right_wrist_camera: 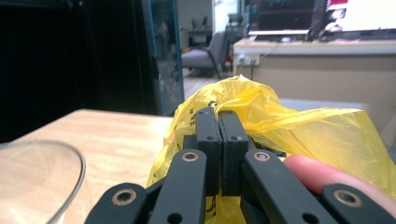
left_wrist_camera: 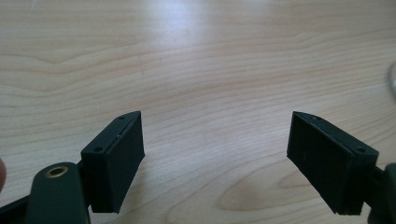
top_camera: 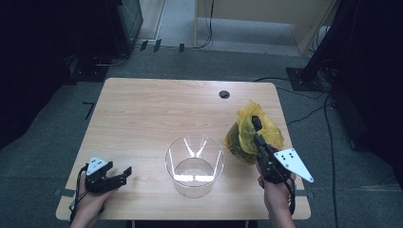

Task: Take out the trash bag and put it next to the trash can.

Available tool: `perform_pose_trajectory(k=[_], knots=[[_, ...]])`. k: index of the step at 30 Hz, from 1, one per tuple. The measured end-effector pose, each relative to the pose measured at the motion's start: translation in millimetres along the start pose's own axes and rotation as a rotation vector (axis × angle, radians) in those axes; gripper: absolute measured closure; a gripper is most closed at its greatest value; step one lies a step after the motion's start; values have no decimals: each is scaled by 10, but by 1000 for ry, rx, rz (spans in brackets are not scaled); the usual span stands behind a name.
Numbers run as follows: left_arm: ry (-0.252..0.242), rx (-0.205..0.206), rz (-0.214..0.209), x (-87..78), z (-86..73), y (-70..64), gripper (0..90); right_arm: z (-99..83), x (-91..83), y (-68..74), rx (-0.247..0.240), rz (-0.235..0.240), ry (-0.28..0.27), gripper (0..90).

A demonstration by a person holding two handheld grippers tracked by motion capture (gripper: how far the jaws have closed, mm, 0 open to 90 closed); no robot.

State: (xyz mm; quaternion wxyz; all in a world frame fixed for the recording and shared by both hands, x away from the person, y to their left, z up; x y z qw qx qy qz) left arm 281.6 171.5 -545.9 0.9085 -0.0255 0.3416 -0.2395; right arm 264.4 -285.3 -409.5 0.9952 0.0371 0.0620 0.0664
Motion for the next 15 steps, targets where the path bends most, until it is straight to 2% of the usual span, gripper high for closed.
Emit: perform_pose_trajectory(k=[2, 5, 8, 11, 15], knots=[[23, 25, 25, 36, -37, 9, 185, -76, 54, 55, 9, 36, 18, 896], [44, 42, 36, 73, -64, -5, 184, -190, 133, 164, 16, 94, 48, 896], [51, 53, 45, 81, -68, -11, 184, -241, 158, 297, 40, 190, 47, 895], [52, 54, 50, 86, -69, -15, 184, -291, 187, 375, 16, 219, 59, 894], [68, 85, 79, 103, -74, -35, 185, -417, 254, 376, 40, 243, 125, 893]])
Point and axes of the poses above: each handheld gripper's, and its own axes: x roughly forward along the jaws, z roughly out of its top, y roughly to its left, the point moved 6 cm from there along x, roughly forward along the jaws, and after that the axes turned 7 degrees about -z, right-handed, at the moved point
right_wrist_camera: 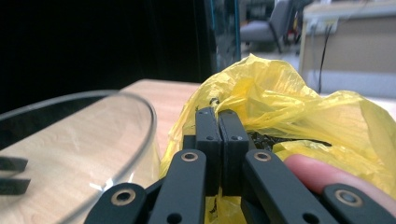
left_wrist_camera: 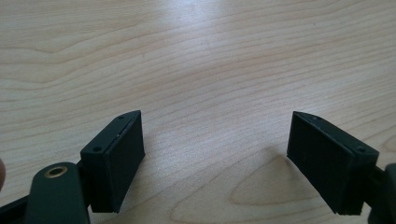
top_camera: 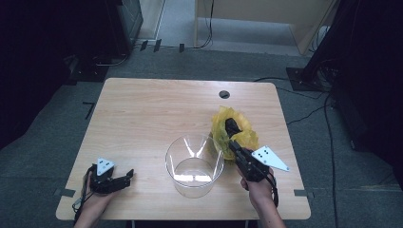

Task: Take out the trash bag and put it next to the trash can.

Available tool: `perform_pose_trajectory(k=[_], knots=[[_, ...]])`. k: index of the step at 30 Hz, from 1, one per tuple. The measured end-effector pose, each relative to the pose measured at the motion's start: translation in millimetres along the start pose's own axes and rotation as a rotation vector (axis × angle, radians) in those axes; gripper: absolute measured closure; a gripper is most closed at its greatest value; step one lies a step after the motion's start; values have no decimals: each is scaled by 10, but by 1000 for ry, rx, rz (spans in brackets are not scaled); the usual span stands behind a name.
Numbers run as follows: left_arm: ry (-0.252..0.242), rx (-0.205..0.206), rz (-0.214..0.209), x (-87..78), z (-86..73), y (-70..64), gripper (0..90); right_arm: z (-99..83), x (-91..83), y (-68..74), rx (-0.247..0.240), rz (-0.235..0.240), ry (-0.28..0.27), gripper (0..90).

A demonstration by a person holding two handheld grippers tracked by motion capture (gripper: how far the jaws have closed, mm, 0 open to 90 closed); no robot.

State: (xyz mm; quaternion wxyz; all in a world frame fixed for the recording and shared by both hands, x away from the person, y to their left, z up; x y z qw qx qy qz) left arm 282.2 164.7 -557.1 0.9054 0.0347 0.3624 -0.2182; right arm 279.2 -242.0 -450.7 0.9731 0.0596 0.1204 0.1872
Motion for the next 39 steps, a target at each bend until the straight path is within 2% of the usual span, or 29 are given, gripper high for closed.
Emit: perform_pose_trajectory(k=[2, 5, 8, 10, 12, 18, 21, 26, 30, 39], knots=[[8, 15, 11, 7, -1, -11, 184, -53, 33, -38, 16, -1, 23, 891], [5, 12, 7, 9, 1, -6, 185, -96, 55, -94, 34, -6, 42, 862], [8, 16, 9, 10, 1, -4, 185, -77, 29, -86, 21, 29, 32, 642], [8, 14, 9, 10, 2, -3, 185, -41, -1, -87, 8, 20, 22, 497], [7, 13, 9, 11, 3, -4, 185, -1, -33, -111, 13, 1, 14, 447], [5, 11, 7, 11, 3, -3, 185, 99, -141, -215, 28, -5, -5, 335], [8, 14, 9, 11, 2, -3, 185, 141, -208, -256, 31, -2, 7, 221], [6, 12, 10, 17, 9, 2, 185, 159, -303, -304, 20, 10, 26, 185], [5, 11, 9, 17, 9, 3, 185, 137, -370, -355, 7, -14, 38, 178], [4, 8, 5, 15, 9, 5, 185, -44, -509, -598, -27, -115, 73, 170]])
Point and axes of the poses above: each handheld gripper's, and its own axes: x roughly forward along the jaws, z roughly out of its top, y roughly to its left, the point moved 6 cm from there along x, roughly forward along the jaws, and after that the axes turned 7 degrees about -z, right-handed, at the moved point
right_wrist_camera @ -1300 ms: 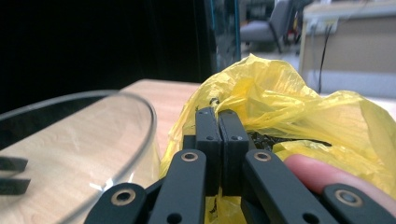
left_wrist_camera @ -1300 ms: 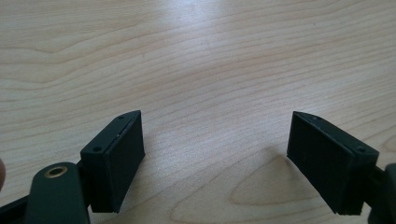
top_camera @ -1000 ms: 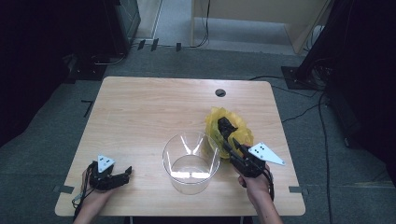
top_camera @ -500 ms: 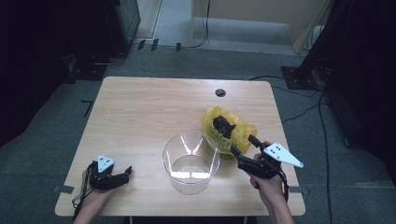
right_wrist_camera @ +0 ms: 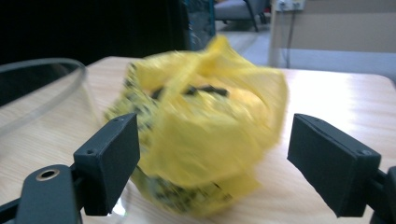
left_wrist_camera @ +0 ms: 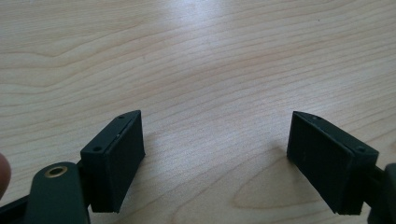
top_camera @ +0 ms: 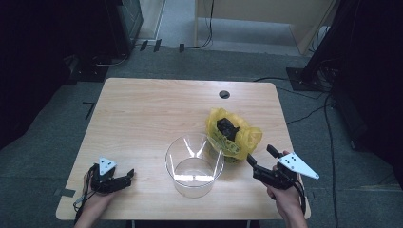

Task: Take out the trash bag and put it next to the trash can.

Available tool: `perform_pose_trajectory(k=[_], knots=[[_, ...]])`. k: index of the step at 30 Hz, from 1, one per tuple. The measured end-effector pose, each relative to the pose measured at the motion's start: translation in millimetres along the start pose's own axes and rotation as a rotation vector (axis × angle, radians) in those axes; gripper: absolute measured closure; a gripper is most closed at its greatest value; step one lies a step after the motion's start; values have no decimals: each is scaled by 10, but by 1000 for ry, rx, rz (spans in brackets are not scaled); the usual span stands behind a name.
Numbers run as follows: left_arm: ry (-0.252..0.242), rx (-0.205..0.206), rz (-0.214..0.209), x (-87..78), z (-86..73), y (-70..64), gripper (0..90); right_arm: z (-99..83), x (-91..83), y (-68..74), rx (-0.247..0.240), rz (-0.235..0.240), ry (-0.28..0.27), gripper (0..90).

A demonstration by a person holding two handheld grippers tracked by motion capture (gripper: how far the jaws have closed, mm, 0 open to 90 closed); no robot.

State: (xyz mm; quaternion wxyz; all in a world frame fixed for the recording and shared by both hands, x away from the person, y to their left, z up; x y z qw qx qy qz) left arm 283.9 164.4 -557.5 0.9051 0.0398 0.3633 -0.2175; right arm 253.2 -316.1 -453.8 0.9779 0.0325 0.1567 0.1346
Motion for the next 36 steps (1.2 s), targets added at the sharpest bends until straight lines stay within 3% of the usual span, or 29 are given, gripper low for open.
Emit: perform_pose_trajectory(k=[7, 15, 26, 28, 36], knots=[[-1, -1, -1, 0, 0, 0, 185, -179, -113, -191, -1, -61, 37, 170], [0, 2, 5, 2, 0, -3, 186, -441, -174, -447, -1, -164, 126, 171], [0, 0, 0, -1, -1, 0, 185, -761, -70, -786, 24, -264, 274, 170], [-1, 0, 0, 0, 0, 0, 186, -814, -59, -842, 46, -284, 302, 170], [1, 2, 1, 0, -1, -1, 185, -998, -36, -1033, 43, -360, 399, 159]])
Point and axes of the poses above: each handheld gripper's, and its own axes: x roughly forward along the jaws, z roughly out of its top, y roughly to its left, the point moved 6 cm from there along x, roughly forward along the jaws, and after that the axes turned 7 degrees about -z, right-handed, at the moved point
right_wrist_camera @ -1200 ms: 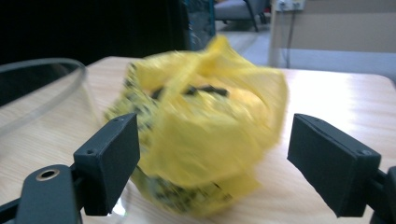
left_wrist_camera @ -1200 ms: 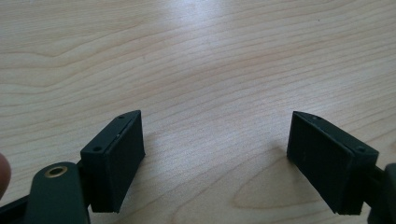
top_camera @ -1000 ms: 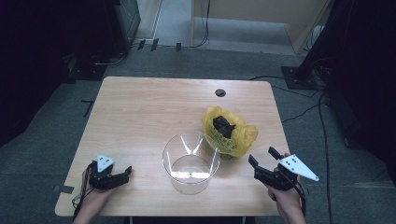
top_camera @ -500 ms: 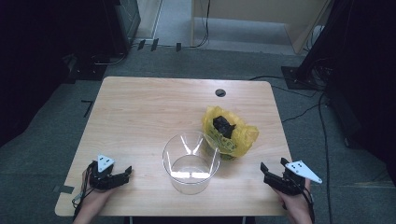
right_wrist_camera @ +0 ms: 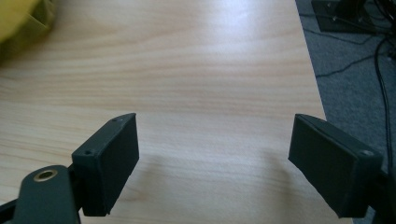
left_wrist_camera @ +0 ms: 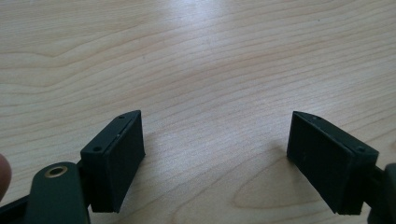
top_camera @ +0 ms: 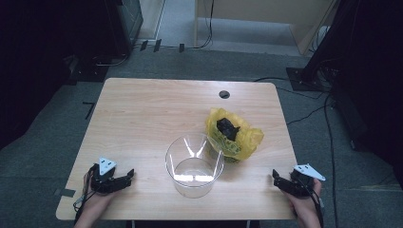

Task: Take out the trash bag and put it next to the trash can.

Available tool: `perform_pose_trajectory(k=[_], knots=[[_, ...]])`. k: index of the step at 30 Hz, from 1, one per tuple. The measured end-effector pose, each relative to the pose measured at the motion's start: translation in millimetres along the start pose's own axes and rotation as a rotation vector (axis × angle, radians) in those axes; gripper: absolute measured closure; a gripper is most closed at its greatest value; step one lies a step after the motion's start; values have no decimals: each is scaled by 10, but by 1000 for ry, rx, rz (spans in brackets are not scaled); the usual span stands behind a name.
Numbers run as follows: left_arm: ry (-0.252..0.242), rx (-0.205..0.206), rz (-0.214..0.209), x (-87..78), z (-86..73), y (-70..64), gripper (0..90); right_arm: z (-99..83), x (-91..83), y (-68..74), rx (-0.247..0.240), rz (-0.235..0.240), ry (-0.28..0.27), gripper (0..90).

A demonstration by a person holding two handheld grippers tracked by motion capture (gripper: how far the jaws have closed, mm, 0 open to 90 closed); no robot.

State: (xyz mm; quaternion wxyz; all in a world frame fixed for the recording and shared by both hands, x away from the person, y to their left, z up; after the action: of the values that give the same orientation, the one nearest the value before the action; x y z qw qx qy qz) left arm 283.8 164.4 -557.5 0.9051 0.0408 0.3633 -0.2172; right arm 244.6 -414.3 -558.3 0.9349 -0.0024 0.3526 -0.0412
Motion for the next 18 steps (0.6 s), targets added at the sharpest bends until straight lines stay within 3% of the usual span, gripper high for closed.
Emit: perform_pose_trajectory(k=[7, 18], knots=[[0, 1, 1, 0, 0, 0, 185, -37, 40, 50, -28, -13, 26, 141], [0, 2, 4, 2, 0, -3, 185, -44, 56, 67, -29, -13, 26, 121]])
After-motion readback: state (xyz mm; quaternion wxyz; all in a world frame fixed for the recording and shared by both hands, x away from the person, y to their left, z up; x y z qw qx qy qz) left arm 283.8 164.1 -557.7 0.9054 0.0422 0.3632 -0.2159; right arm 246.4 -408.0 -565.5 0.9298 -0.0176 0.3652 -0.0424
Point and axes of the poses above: each handheld gripper's, and its own axes: x roughly forward along the jaws, z roughly out of its top, y roughly to its left, the point moved 6 cm from there along x, roughly forward along the jaws, and after that the axes turned 7 degrees about -z, right-handed, at the moved point
